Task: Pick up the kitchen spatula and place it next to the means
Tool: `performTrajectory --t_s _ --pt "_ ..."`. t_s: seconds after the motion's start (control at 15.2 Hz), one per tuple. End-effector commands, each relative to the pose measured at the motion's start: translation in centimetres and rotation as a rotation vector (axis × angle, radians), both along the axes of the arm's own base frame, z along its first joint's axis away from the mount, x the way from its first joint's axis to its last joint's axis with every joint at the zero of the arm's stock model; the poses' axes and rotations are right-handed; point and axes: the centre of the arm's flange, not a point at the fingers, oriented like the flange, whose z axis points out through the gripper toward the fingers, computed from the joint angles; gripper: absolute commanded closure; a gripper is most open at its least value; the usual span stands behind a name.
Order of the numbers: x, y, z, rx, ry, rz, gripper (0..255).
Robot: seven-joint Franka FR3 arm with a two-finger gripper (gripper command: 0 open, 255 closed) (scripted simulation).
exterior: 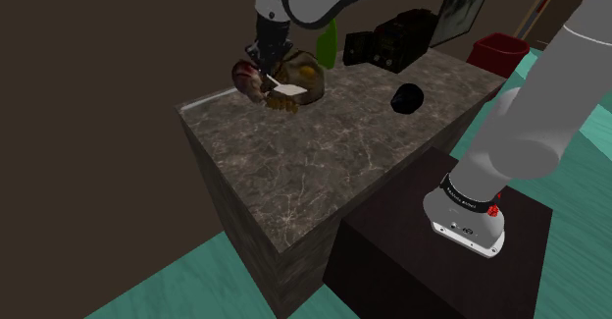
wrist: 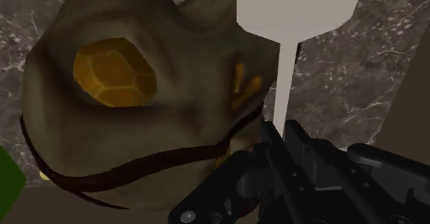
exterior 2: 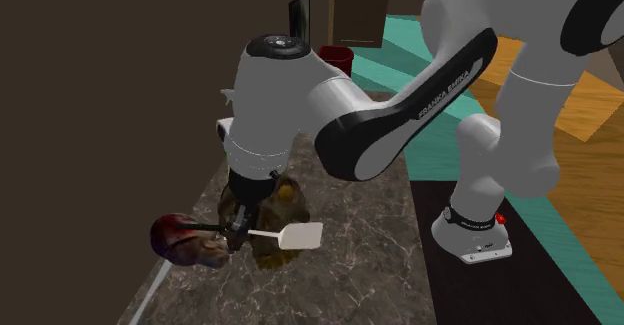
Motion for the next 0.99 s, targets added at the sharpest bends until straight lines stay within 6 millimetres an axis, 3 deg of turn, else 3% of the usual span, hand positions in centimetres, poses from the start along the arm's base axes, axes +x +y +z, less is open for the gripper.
performTrajectory --t_s 0.0,0.92 --pt "1.0 1.7 -1.5 -0.017 0.041 -0.014 255" --pt "7.2 19.7 -1.4 -0.017 0.041 -0.014 255"
